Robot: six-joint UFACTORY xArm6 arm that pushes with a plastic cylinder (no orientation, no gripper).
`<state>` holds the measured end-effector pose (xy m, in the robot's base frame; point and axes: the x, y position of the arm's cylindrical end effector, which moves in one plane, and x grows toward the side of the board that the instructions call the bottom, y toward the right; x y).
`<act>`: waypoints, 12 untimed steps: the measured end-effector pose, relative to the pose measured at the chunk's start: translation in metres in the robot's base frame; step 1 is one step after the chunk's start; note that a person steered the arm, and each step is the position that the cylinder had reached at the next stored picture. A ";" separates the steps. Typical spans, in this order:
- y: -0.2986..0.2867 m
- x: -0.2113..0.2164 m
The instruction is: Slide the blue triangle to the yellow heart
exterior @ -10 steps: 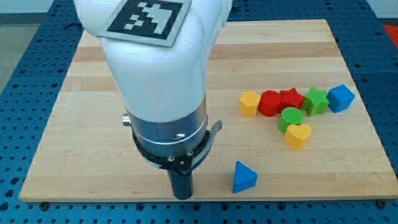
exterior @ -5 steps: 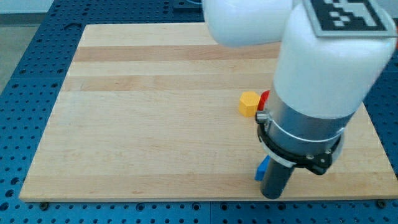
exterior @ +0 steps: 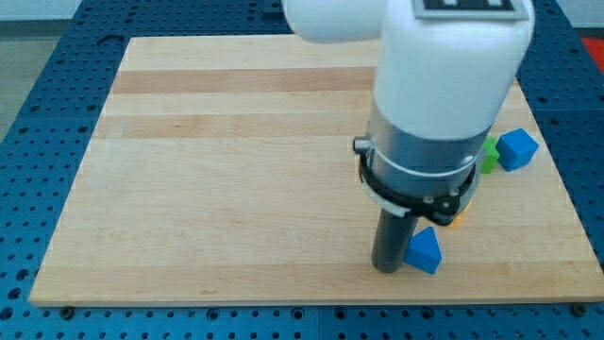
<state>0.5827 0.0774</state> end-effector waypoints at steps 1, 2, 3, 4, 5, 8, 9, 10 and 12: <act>0.002 -0.008; 0.002 -0.008; 0.003 0.009; 0.029 0.017; 0.051 0.008; 0.026 0.002; 0.031 -0.001; 0.039 -0.003; 0.033 -0.012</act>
<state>0.5710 0.1100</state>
